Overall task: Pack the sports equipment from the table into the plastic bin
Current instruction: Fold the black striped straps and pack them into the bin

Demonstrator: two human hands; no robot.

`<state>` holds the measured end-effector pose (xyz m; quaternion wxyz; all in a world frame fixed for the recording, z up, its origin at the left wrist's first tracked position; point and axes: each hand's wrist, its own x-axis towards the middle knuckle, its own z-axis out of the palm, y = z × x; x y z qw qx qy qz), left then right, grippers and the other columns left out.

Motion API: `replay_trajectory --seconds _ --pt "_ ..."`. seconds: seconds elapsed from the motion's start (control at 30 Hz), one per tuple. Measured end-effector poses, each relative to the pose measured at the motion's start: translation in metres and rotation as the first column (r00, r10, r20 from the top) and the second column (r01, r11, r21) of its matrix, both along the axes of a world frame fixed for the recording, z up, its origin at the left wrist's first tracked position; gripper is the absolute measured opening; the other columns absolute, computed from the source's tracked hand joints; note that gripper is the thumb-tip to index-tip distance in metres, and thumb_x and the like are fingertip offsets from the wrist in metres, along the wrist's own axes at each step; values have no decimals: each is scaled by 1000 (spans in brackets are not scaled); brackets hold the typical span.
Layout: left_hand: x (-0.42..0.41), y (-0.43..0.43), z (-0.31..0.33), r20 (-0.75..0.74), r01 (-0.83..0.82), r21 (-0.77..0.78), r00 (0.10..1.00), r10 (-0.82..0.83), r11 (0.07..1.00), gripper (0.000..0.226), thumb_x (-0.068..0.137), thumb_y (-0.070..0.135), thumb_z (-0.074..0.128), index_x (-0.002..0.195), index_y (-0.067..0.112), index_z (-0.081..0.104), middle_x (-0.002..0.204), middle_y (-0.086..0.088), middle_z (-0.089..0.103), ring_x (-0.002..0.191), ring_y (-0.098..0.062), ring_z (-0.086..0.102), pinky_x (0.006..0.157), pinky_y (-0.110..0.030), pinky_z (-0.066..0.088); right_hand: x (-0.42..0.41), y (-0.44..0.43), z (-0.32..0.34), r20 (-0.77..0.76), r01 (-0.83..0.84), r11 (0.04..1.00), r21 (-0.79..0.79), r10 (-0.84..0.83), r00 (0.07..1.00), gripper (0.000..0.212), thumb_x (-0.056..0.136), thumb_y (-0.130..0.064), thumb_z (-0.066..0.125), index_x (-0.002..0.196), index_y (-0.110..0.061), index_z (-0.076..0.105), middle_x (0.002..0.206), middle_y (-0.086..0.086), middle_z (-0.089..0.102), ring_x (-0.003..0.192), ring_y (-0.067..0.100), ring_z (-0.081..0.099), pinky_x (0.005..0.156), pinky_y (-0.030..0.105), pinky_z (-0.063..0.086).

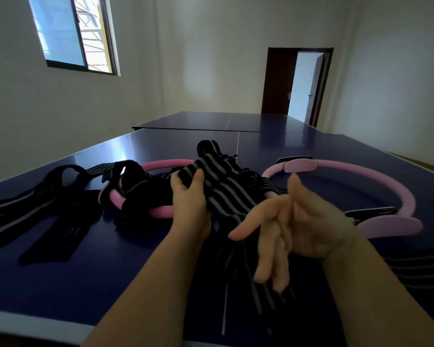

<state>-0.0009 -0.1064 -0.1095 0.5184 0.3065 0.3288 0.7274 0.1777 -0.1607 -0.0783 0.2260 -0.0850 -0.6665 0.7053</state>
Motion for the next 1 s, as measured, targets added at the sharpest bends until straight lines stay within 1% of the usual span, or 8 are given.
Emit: replay_trajectory --seconds 0.07,0.13,0.27,0.4,0.57,0.73,0.83,1.0 --pt "-1 -3 3 7 64 51 998 -64 997 21 102 19 53 122 22 48 113 -9 65 98 -25 69 70 -38 62 -4 3 0 -73 97 995 7 -97 993 65 94 -61 44 116 -6 70 86 15 76 62 19 73 56 24 57" --pt "-2 -4 3 -12 115 76 993 -114 990 19 100 20 56 119 23 52 118 -11 67 103 -27 69 80 -44 61 -7 8 1 -244 469 877 -98 -479 843 46 96 -48 46 91 -13 75 62 7 68 36 9 54 43 17 39" --pt "3 -8 3 -98 184 100 980 -174 978 18 98 18 59 116 21 57 113 -10 70 95 -23 71 73 -36 61 -12 29 -6 -75 952 307 14 -949 307 25 92 -37 64 78 -17 57 57 -2 50 39 8 32 64 31 36" --pt "4 -10 3 -167 239 120 962 -217 964 23 96 13 62 119 15 61 108 -7 74 95 -22 73 71 -30 59 -28 20 -11 58 876 476 78 -879 473 16 93 -30 65 101 -17 70 86 -3 76 74 11 71 61 22 52" --pt "7 -14 3 -124 336 106 938 -323 936 26 93 11 63 120 11 64 117 -12 71 106 -28 70 82 -36 58 -27 23 -15 -74 867 496 37 -864 498 19 94 -7 61 107 -16 71 96 3 77 88 17 74 72 24 57" --pt "9 -20 18 459 421 -3 806 -373 907 48 101 41 37 137 15 54 146 -12 51 133 -33 49 104 -44 42 -19 33 -20 -97 922 388 2 -917 386 25 93 -3 60 103 -22 74 98 1 77 95 19 73 79 32 56" --pt "8 -21 8 47 515 -161 856 -515 842 64 95 61 42 124 9 65 123 -18 68 113 -33 66 94 -45 51 -24 30 -20 -102 892 446 -82 -894 437 29 94 5 49 92 -11 74 92 3 76 82 19 73 68 28 58" --pt "9 -18 0 -235 374 -137 887 -397 917 24 97 14 57 121 16 61 105 -13 73 91 -26 73 71 -37 58 -22 24 -13 -24 853 507 -123 -861 508 30 94 -4 45 93 -12 74 96 8 75 89 25 71 74 35 59"
